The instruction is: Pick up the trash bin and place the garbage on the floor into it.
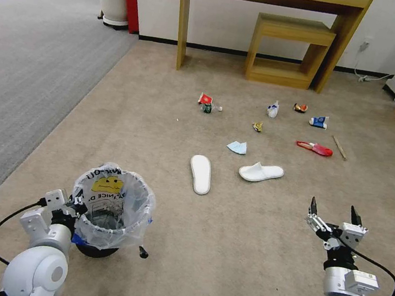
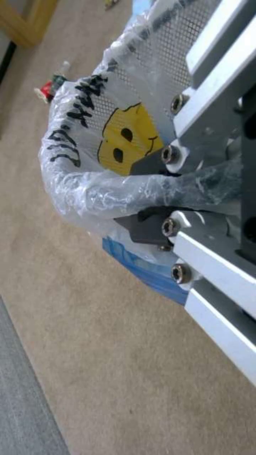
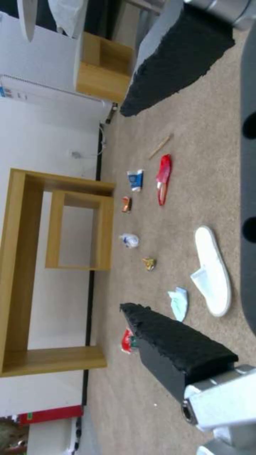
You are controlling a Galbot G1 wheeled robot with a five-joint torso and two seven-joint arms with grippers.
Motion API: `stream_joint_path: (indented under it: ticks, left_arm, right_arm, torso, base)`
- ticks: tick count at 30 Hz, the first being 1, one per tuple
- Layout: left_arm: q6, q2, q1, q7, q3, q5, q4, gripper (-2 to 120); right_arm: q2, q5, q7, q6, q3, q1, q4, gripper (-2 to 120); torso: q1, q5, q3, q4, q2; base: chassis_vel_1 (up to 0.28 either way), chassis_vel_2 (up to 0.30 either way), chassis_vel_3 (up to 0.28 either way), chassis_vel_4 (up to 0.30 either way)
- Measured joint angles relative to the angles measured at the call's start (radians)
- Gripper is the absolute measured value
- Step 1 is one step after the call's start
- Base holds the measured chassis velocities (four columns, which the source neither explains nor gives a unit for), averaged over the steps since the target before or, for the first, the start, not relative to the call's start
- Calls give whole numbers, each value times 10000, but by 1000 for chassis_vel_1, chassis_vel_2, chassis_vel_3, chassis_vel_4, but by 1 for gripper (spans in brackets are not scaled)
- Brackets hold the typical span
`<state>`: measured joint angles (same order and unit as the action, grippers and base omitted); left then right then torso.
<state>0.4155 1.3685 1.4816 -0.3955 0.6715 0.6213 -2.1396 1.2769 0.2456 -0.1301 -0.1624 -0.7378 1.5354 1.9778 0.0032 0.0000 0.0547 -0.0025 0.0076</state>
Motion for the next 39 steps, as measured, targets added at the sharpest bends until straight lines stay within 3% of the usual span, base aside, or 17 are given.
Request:
stream_joint_path:
  ticks: [13,39]
  left_arm:
    - [68,209,12,-71,162,305,-627,3]
    - [-31,112,-170,-85,465,454,-228,3]
  right_arm:
    - [-197,49,-6,-11,-106,159,152,100]
    - [-113,-137,165,-69,-120,125,58,100]
  torso:
    - [0,1,0,0,0]
    - [0,-1,0,0,1]
  base:
    - [0,0,0,0]
    - [0,0,0,0]
